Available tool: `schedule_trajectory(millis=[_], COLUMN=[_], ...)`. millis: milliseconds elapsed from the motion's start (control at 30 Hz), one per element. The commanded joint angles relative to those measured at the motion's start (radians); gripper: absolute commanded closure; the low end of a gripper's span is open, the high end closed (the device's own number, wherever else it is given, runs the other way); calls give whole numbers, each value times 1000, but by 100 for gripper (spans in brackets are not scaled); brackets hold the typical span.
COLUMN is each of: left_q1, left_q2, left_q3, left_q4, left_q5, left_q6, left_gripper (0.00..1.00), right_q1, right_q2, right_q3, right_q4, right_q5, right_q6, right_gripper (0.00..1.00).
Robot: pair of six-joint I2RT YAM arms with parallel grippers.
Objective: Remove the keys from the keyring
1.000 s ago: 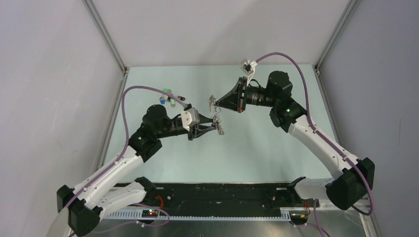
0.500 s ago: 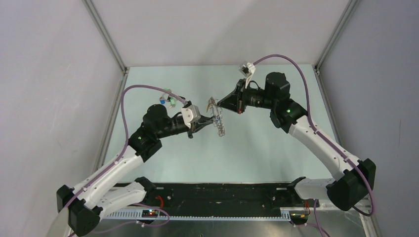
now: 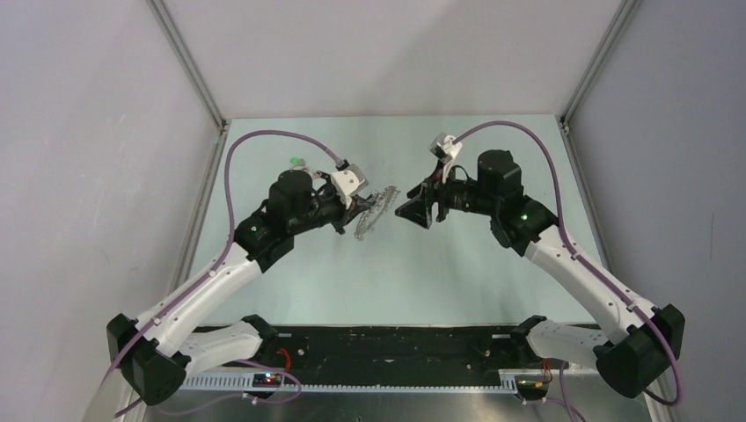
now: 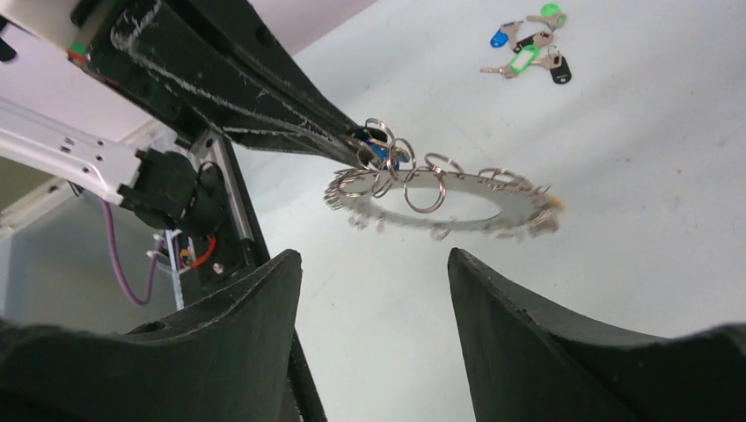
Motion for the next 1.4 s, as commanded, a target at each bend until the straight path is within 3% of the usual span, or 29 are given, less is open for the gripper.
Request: schedule_trajectory(millis=[0,300,533,700,1033,1067,1233,1367], left_q1=[-3,-5,-10,-12,-17,-18,-22,-24], left_q2=[-27,-81,-104,-123,-159,-162,-178,-168], left_q3=[49,25,18,21,17,16,7,14], left_q4=[11,12,12,13,36,39,66,78], left_q5=[-16,85,158,169,276,284,338,339], left_q6=[-13,42,58,56,48,47,31,-2], left_gripper=[100,100,100,100,100,100,100,100], right_q1=[53,90,93,93,103,109,110,111], right_q2=[-31,-70,-107,-72,21,33,56,51], right_q3=[-36,-220,-307,-308,-312,-312,-314,-312], right_q4=[16,321,421,455,612,636,697,743], right_q5=[44,202,141,235,244,241,194,91], right_q6=[-107,-227,-449,-412,-332,-330,-298,-266], right_gripper=[33,28,33,33,30,31,57,57])
